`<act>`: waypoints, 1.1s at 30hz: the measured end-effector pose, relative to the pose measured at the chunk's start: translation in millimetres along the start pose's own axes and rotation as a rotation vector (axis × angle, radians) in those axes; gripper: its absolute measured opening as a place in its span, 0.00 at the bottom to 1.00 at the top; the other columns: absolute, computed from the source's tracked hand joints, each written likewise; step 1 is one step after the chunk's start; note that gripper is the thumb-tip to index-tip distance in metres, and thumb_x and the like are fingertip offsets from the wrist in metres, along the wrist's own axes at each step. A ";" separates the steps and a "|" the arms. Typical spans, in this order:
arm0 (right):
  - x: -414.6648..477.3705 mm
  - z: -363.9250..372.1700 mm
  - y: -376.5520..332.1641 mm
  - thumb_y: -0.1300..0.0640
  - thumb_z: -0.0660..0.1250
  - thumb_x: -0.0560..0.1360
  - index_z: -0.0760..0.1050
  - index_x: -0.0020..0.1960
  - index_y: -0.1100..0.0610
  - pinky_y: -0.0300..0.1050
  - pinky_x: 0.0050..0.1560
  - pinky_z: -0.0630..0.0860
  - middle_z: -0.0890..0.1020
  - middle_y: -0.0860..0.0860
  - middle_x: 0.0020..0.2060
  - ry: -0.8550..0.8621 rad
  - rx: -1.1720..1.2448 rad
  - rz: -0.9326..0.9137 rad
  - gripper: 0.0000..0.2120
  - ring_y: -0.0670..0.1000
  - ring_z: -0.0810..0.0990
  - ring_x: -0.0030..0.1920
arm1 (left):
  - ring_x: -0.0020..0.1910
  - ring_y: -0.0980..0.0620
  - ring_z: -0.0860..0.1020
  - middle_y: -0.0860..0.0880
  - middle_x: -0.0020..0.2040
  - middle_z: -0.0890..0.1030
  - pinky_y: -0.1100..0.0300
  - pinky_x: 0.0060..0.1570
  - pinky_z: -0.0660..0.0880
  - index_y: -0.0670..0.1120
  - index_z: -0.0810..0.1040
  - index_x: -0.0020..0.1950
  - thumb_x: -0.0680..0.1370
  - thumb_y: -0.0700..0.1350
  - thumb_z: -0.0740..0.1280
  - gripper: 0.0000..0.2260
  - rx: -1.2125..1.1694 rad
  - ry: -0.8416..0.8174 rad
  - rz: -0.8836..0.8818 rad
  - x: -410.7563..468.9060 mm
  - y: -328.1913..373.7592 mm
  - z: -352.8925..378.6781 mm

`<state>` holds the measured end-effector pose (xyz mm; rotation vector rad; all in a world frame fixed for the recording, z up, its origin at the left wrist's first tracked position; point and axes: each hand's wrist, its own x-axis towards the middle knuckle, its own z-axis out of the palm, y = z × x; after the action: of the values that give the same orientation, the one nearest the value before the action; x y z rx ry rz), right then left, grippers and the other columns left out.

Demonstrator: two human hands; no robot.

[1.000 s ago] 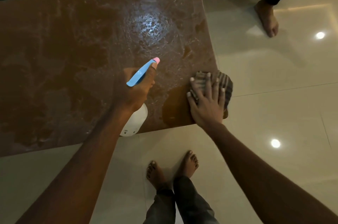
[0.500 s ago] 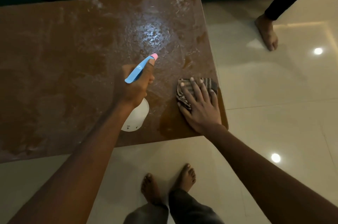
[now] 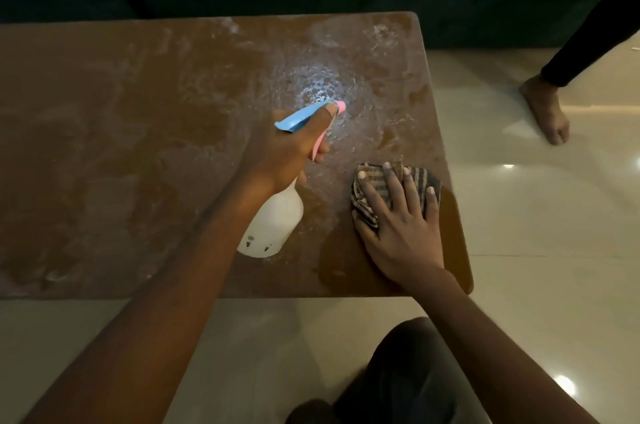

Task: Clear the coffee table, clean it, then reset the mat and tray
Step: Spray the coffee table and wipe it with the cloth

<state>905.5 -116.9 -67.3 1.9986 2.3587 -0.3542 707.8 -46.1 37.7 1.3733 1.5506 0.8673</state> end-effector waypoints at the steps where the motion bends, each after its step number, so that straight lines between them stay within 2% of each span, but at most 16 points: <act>1: 0.9 2.3 0.1 0.32 0.38 0.78 0.39 0.79 0.38 0.62 0.77 0.40 0.43 0.49 0.81 0.019 -0.004 0.000 0.31 0.55 0.41 0.80 | 0.35 0.51 0.83 0.48 0.35 0.84 0.59 0.25 0.74 0.44 0.83 0.49 0.74 0.65 0.63 0.24 0.001 -0.003 0.009 0.4 -0.6 -0.2; 5: 0.3 7.3 -0.3 0.32 0.36 0.76 0.39 0.79 0.36 0.61 0.77 0.40 0.44 0.47 0.81 0.078 -0.003 0.001 0.31 0.53 0.40 0.80 | 0.36 0.50 0.83 0.47 0.36 0.84 0.56 0.33 0.79 0.54 0.82 0.46 0.78 0.61 0.62 0.15 -0.038 0.018 0.081 -5.0 -5.6 -5.7; 8: -1.2 7.6 0.0 0.32 0.37 0.77 0.41 0.79 0.35 0.61 0.77 0.41 0.46 0.46 0.81 0.112 0.000 0.004 0.31 0.52 0.42 0.80 | 0.32 0.54 0.82 0.47 0.36 0.83 0.60 0.26 0.75 0.54 0.80 0.48 0.79 0.61 0.61 0.14 -0.060 0.024 0.092 -6.0 -4.2 -9.0; 11: 0.3 10.3 -2.1 0.32 0.38 0.77 0.42 0.78 0.34 0.60 0.77 0.41 0.46 0.45 0.81 0.135 0.006 0.012 0.30 0.52 0.42 0.80 | 0.33 0.54 0.81 0.47 0.37 0.83 0.61 0.26 0.74 0.52 0.80 0.51 0.80 0.61 0.60 0.15 -0.108 0.026 0.103 -5.4 -9.6 -15.1; 15: -8.0 9.3 -0.2 0.31 0.33 0.75 0.38 0.77 0.32 0.57 0.77 0.37 0.42 0.43 0.80 0.098 0.015 0.049 0.30 0.50 0.38 0.79 | 0.32 0.55 0.80 0.45 0.39 0.82 0.62 0.26 0.74 0.57 0.79 0.51 0.81 0.60 0.58 0.12 -0.159 -0.001 0.097 -7.9 -10.6 -22.5; 18: -14.4 8.5 -2.8 0.31 0.32 0.74 0.39 0.77 0.32 0.56 0.77 0.36 0.40 0.42 0.80 0.096 0.031 0.101 0.31 0.49 0.36 0.79 | 0.32 0.53 0.81 0.47 0.38 0.83 0.60 0.27 0.75 0.53 0.80 0.54 0.80 0.60 0.57 0.16 -0.138 -0.062 0.079 -3.7 -10.8 -26.7; 20: -16.7 8.1 -5.4 0.30 0.32 0.74 0.38 0.77 0.32 0.56 0.77 0.36 0.40 0.42 0.80 0.078 0.033 0.123 0.31 0.49 0.36 0.79 | 0.33 0.50 0.81 0.46 0.38 0.84 0.57 0.29 0.75 0.50 0.81 0.49 0.79 0.62 0.59 0.19 -0.115 -0.105 0.061 -1.5 -10.6 -26.2; 24: -17.5 5.3 -8.3 0.30 0.30 0.74 0.36 0.77 0.32 0.55 0.77 0.34 0.39 0.43 0.80 0.062 0.027 0.136 0.31 0.47 0.34 0.78 | 0.32 0.54 0.81 0.46 0.37 0.84 0.58 0.29 0.76 0.50 0.81 0.44 0.79 0.61 0.60 0.17 -0.011 -0.161 0.087 2.6 -6.4 -24.9; 29: -19.0 5.6 -8.9 0.31 0.31 0.75 0.36 0.76 0.31 0.55 0.77 0.34 0.40 0.43 0.80 0.054 0.020 0.135 0.30 0.48 0.35 0.78 | 0.33 0.54 0.83 0.50 0.36 0.84 0.59 0.31 0.76 0.48 0.81 0.42 0.75 0.66 0.61 0.22 0.163 -0.244 0.046 12.3 6.2 -27.2; 33: -19.5 5.1 -3.9 0.30 0.31 0.74 0.32 0.74 0.30 0.53 0.76 0.30 0.36 0.41 0.78 0.050 0.026 0.104 0.29 0.47 0.31 0.77 | 0.27 0.60 0.79 0.52 0.33 0.83 0.60 0.30 0.77 0.49 0.79 0.39 0.76 0.68 0.57 0.25 0.257 -0.239 0.029 14.9 9.2 -23.0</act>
<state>904.4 -137.4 -68.3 2.1560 2.2786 -0.3359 689.9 -28.9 52.5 1.6212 1.4953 0.5096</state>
